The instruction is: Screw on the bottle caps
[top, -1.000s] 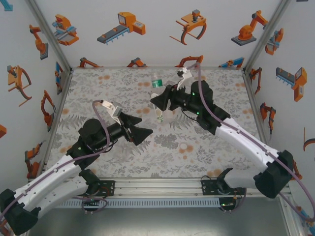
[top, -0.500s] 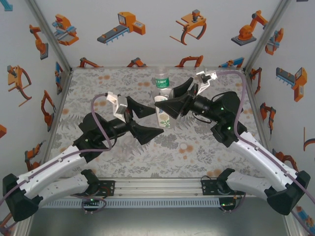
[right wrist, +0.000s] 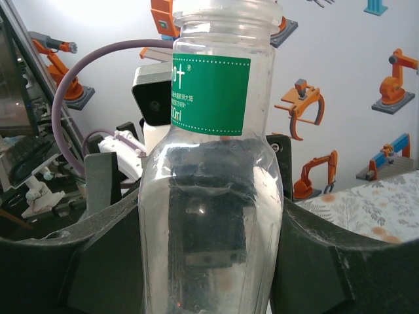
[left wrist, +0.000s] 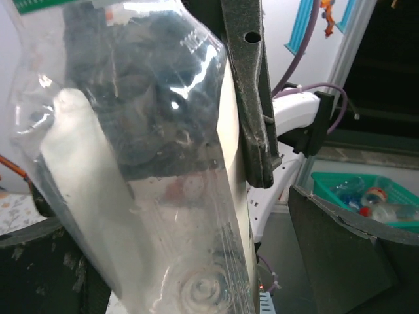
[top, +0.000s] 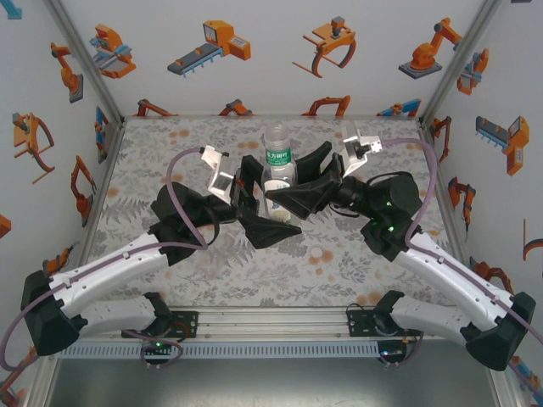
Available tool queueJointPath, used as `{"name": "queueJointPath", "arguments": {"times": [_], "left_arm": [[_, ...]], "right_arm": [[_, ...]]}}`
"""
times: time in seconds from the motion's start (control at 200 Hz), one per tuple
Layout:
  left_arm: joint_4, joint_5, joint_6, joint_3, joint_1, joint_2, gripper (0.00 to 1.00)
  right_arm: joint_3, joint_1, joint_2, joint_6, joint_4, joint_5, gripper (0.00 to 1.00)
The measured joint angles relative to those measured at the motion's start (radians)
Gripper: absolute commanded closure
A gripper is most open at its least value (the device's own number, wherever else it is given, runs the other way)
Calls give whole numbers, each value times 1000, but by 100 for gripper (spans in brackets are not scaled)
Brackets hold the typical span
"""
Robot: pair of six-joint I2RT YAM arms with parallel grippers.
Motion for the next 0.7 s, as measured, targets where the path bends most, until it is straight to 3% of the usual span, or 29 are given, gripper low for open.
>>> {"name": "queueJointPath", "arguments": {"times": [0.375, 0.701], "left_arm": [[2, 27, -8, 8, -17, 6, 40], [-17, 25, -12, 8, -17, -5, 54]], "right_arm": [[0, 42, 0, 6, 63, -1, 70], [0, 55, 1, -8, 72, 2, 67]]}}
